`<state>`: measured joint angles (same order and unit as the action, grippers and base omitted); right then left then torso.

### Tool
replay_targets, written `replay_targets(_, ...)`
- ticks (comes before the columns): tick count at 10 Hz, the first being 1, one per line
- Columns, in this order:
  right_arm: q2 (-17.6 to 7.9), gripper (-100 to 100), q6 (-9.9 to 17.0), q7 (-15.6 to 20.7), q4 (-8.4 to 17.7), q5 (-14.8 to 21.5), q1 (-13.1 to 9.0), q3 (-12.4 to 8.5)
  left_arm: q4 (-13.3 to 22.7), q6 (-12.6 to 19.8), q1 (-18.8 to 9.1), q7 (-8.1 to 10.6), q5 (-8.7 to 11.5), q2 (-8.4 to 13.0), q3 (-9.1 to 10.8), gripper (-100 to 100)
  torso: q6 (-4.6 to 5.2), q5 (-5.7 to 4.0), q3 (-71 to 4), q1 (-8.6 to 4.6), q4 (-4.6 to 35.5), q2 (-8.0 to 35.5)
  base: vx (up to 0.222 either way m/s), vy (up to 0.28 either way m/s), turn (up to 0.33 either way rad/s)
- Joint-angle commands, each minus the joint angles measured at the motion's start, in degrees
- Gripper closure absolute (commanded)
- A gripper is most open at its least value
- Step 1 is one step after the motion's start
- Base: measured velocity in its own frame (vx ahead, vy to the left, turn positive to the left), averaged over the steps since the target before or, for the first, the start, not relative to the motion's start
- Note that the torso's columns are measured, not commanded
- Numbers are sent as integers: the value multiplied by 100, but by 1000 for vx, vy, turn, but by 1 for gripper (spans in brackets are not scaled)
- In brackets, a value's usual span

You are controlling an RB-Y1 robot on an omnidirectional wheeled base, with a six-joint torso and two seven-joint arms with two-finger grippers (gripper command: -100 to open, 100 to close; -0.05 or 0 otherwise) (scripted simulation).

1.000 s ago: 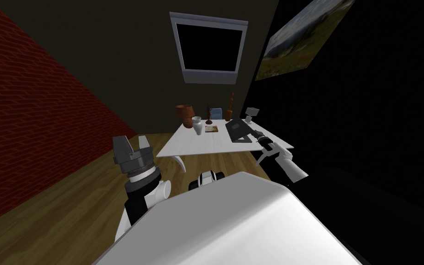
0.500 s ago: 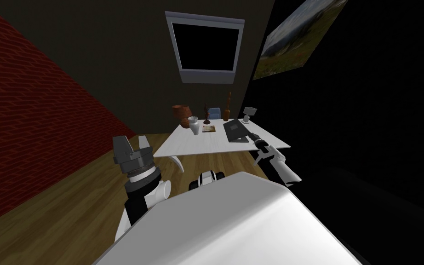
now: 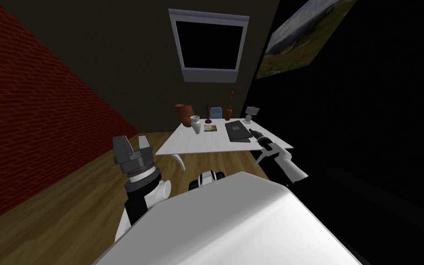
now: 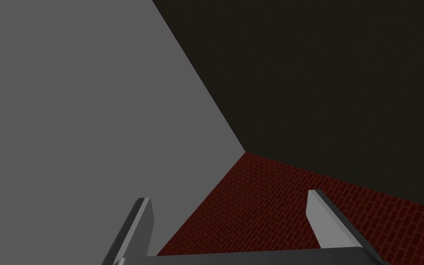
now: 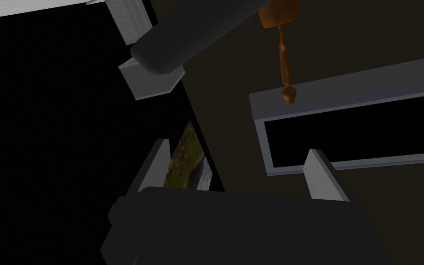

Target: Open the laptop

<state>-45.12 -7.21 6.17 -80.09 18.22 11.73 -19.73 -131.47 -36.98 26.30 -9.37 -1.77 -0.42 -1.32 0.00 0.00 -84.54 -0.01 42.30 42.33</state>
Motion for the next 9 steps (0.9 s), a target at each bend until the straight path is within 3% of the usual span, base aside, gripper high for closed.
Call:
replay_targets(1, -310, -100, 210, -224, -86, -106, 44, 34, 0, 0, 0, 0, 0, 0, 0, 0, 0, -1, 0, -5, 0, -1, -25, 14, 32)
replay_targets(2, -409, -100, 273, -293, -123, -142, 68, 41, 0, 0, 0, 0, 0, 0, 0, 0, 1, -2, -3, -6, -2, -5, -19, 14, 23)
replay_targets(3, -340, -100, 236, -242, -110, -117, 55, 37, 0, 0, 0, 0, 0, 0, 0, 0, 0, -1, -5, -3, -3, -8, -8, 6, 4)
replay_targets(4, -350, 0, 247, -256, -110, -120, 55, 38, 0, 0, 0, 0, 0, 0, 0, 0, 1, -1, -6, -3, -3, -10, 0, 0, 0)
replay_targets(9, -349, 0, 246, -254, -110, -120, 55, 38, 0, 0, 1, 0, 0, 0, 0, 0, 0, 1, -2, 1, -1, -4, 0, 0, 0)
